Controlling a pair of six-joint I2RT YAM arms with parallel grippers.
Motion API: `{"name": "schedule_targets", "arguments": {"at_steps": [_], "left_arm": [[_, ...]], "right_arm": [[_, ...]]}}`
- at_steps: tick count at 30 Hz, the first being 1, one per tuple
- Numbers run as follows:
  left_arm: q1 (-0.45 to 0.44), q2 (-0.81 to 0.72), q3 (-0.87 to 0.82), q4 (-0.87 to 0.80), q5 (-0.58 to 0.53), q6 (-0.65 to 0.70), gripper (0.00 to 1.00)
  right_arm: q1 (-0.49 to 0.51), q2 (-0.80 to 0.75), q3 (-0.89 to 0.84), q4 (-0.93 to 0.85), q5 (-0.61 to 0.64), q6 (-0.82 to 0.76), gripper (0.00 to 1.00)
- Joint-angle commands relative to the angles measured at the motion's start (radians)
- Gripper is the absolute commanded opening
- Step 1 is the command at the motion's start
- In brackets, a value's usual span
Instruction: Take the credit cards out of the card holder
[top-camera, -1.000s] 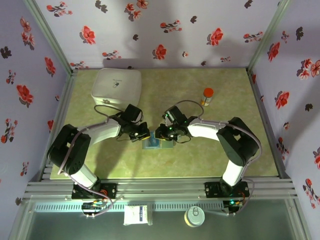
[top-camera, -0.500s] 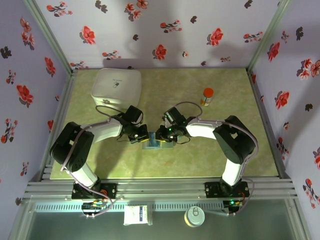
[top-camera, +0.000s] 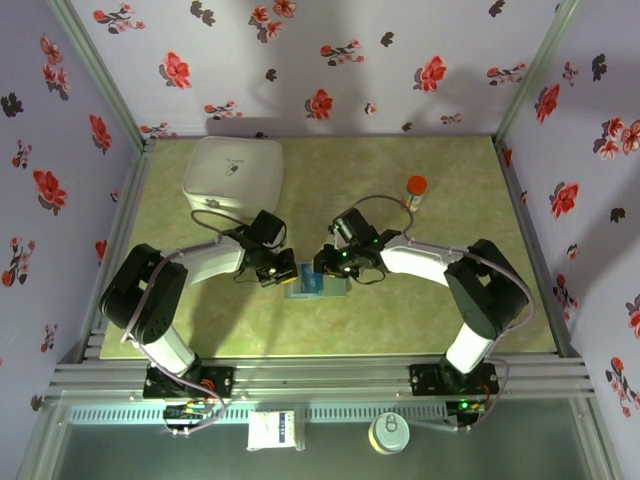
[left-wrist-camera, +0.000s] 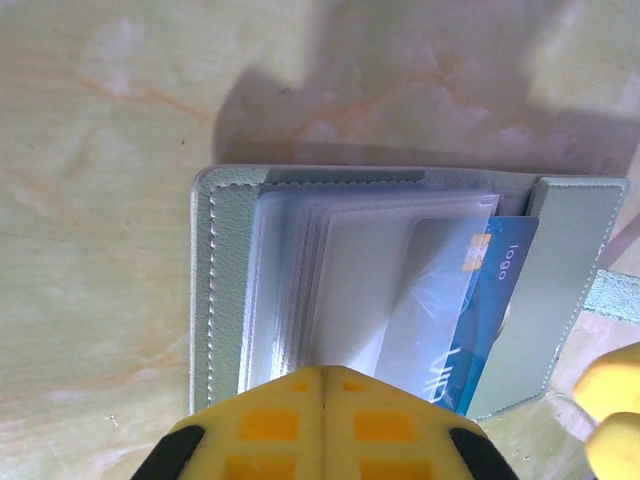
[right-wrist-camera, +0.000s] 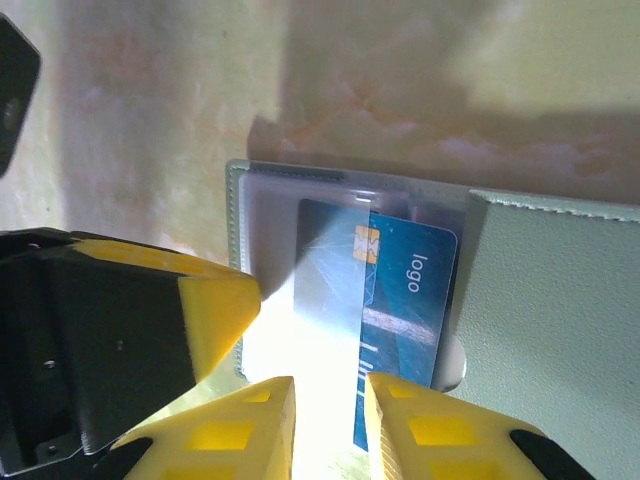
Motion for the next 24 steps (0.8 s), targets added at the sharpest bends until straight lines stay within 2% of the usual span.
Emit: {"name": "schedule_targets", "arguments": {"at_steps": [1, 11, 24], "left_arm": [[-0.012, -0.023, 0.038, -0.032, -0.004, 0.013, 0.00], [-0.031, 0.024, 0.038, -0.024, -0.007, 0.020, 0.00], [-0.031, 0.063, 0.011, -0.029, -0.040, 0.028, 0.00]], "right_arm": [[-0.016, -0.009, -0.037, 0.015, 0.000, -0.007, 0.26], [-0.041, 0.051, -0.087, 0.133, -0.056, 0.043, 0.26], [-0.050, 0.103, -0.118, 0.204, -0.112, 0.060, 0.25]]}}
